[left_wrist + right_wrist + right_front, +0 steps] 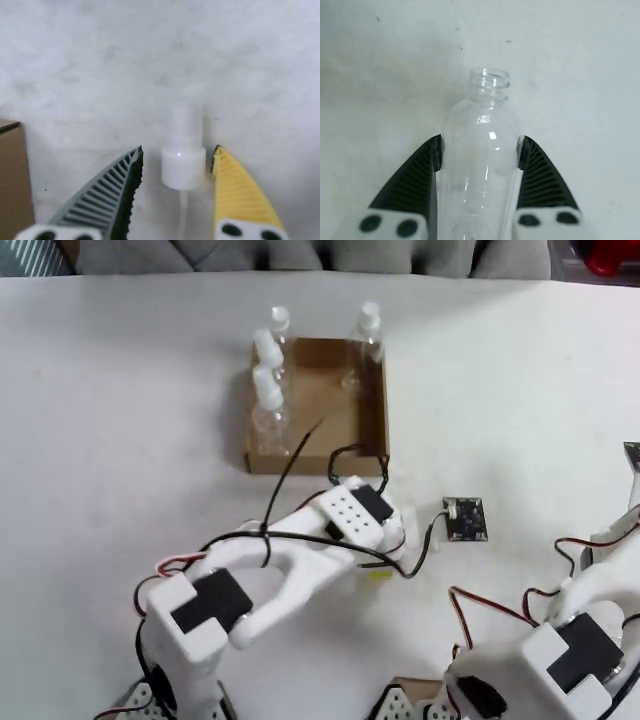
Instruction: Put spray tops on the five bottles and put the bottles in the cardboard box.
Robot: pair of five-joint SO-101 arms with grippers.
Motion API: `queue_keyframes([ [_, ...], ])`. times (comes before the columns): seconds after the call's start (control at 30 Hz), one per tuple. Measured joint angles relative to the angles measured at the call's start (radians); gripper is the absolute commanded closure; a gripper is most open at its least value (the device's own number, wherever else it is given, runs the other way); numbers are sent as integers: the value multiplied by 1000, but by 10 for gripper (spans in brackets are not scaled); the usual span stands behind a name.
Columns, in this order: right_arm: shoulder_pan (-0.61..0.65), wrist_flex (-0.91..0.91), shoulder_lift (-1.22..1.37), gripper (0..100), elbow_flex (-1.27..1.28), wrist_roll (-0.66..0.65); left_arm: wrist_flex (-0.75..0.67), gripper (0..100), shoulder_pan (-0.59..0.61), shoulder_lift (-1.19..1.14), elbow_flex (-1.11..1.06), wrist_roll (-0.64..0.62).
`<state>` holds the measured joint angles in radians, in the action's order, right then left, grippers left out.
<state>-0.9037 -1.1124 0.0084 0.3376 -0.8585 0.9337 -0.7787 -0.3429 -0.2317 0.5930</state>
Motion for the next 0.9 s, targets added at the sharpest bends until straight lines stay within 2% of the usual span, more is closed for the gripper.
queue_keyframes([
  [0.07,0,0,0,981,0,-5,0,805,0,0,0,0],
  [0.23,0,0,0,981,0,-9,0,983,-2,0,0,0],
  [0.4,0,0,0,981,0,-9,6,982,-2,0,0,6],
  [0.7,0,0,0,981,0,-9,120,980,-41,0,2,6],
  [0.9,0,-71,0,981,-8,-9,186,979,-40,129,0,-98],
])
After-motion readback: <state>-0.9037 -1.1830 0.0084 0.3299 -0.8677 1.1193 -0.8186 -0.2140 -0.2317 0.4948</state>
